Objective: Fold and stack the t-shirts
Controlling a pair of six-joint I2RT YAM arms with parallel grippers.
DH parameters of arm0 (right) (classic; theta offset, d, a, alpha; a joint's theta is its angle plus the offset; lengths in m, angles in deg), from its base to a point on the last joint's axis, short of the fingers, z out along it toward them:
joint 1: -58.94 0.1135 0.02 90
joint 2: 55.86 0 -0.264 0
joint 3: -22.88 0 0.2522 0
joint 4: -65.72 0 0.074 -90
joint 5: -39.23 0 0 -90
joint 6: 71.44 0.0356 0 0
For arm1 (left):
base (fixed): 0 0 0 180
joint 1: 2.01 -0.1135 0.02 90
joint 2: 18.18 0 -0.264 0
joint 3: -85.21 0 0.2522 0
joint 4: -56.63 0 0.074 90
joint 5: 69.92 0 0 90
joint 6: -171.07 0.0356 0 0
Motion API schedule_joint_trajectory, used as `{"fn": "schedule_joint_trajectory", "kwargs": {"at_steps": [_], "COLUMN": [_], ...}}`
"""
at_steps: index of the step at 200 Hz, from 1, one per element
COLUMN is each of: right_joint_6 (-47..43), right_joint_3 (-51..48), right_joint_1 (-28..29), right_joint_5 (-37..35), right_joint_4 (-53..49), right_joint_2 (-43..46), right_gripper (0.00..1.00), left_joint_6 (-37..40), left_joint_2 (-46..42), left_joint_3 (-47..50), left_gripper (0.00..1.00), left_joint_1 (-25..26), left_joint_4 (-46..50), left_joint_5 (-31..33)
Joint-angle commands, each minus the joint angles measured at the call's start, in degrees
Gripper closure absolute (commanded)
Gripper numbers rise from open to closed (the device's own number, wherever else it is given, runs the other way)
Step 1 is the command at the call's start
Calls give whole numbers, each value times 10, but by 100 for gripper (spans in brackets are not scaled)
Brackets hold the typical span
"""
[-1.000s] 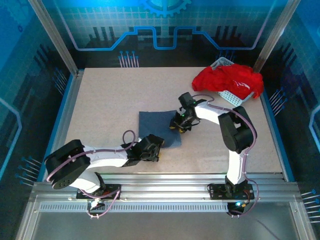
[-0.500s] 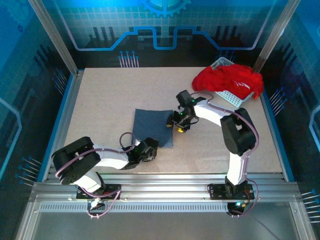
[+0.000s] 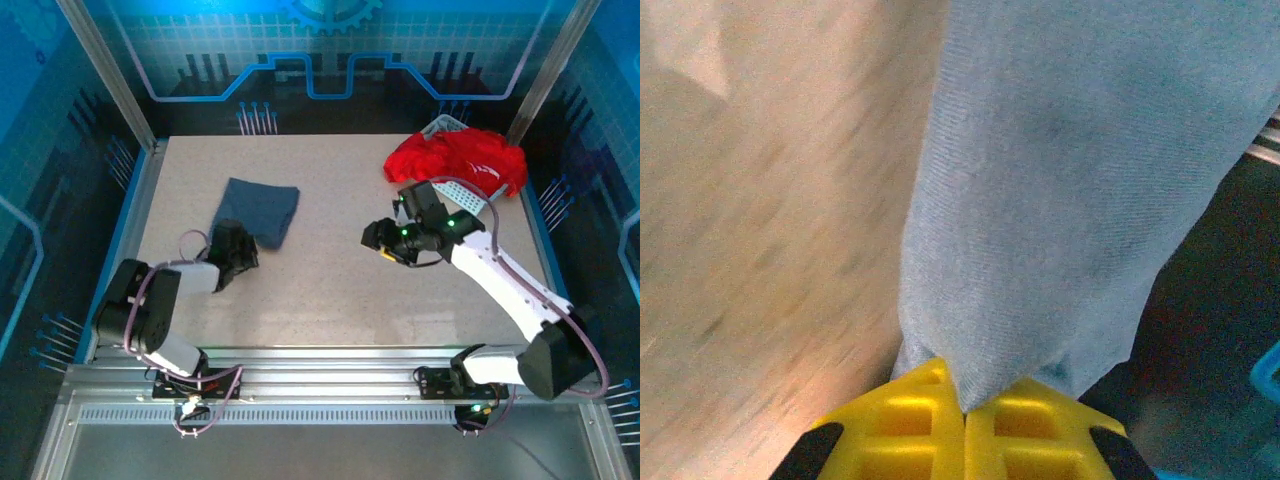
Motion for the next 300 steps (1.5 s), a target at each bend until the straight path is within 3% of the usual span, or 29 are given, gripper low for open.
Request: {"fn": "schedule_joint_trajectory", "kwargs": {"at_steps": [1,23,54,87,97,115,131,161,219,269,300], "right_joint_6": [23,37,53,65,64,57,50,48,57,59,27], "right_joint_3": [-32,-52,-57,-56,-54,-45,-33,-22,-27,-38,-27], "right_joint_1": [5,5,7,6,6,6,7,8,11,11,12], "right_joint_5": [-15,-23,-36,-47,-47,-45,-44,-40,-42,-42,-41], "right_joint_4": [-38,-52,-66,-64,-59,-48,-43,-31,-23,-17,18], "right_joint_2": [46,81,103,104,100,88,78,59,54,73,88], "right_gripper": [42,42,42,41,41,41,41,41,42,41,38], "left_joint_6": [70,84,147,210,215,196,195,219,254,247,275], "left_joint_2": [71,152,252,307,315,306,262,215,338,370,310], "left_joint_3": [-76,-157,-308,-417,-432,-432,-421,-436,-564,-560,-554], "left_gripper": [100,100,100,100,92,65,57,58,68,69,57], "left_joint_1": [-73,-124,-189,-216,-216,-210,-196,-176,-175,-168,-167], "left_joint_4": [-20,-31,27,101,101,67,74,137,183,173,170], "left_joint_5": [-100,-130,-174,-214,-229,-259,-262,-252,-280,-299,-293]}}
